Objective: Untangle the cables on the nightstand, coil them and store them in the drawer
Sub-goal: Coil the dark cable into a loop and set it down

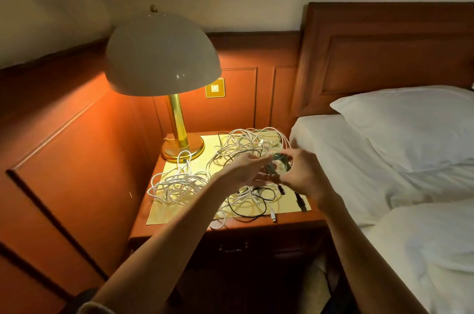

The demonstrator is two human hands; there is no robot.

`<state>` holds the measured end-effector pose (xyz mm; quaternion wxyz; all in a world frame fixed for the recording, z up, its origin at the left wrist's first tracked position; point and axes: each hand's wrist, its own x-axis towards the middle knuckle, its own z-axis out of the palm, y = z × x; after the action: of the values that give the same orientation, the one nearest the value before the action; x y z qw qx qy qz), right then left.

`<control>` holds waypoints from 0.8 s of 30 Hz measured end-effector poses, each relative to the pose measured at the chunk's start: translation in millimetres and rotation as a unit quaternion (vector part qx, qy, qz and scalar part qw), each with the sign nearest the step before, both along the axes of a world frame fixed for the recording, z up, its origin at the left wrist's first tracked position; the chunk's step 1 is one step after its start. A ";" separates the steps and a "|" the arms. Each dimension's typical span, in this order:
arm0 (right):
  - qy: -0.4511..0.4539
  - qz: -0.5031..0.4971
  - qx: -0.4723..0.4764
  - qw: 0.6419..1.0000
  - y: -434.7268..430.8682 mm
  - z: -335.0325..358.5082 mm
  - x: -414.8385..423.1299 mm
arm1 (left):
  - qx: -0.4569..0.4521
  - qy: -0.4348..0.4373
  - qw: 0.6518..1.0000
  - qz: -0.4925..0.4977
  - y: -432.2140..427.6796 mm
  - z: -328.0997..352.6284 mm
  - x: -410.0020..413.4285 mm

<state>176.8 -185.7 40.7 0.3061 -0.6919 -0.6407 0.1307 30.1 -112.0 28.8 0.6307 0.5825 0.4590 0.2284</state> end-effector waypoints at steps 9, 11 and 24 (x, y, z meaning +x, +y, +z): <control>-0.053 -0.124 -0.197 0.971 22.8 -79.6 45.4 | 0.046 0.182 0.980 -0.066 26.6 -43.4 13.1; -0.073 -0.141 -0.212 0.964 24.9 -94.0 50.0 | 0.068 0.209 0.973 -0.073 32.2 -50.1 12.2; -0.056 -0.160 -0.176 0.970 25.0 -136.7 64.8 | 0.112 0.241 0.961 -0.082 43.5 -60.7 3.1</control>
<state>241.6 -160.6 -96.1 0.1599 -0.8349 -0.5043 0.1521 33.2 -68.5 -31.9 0.4489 0.7227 0.5195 0.0792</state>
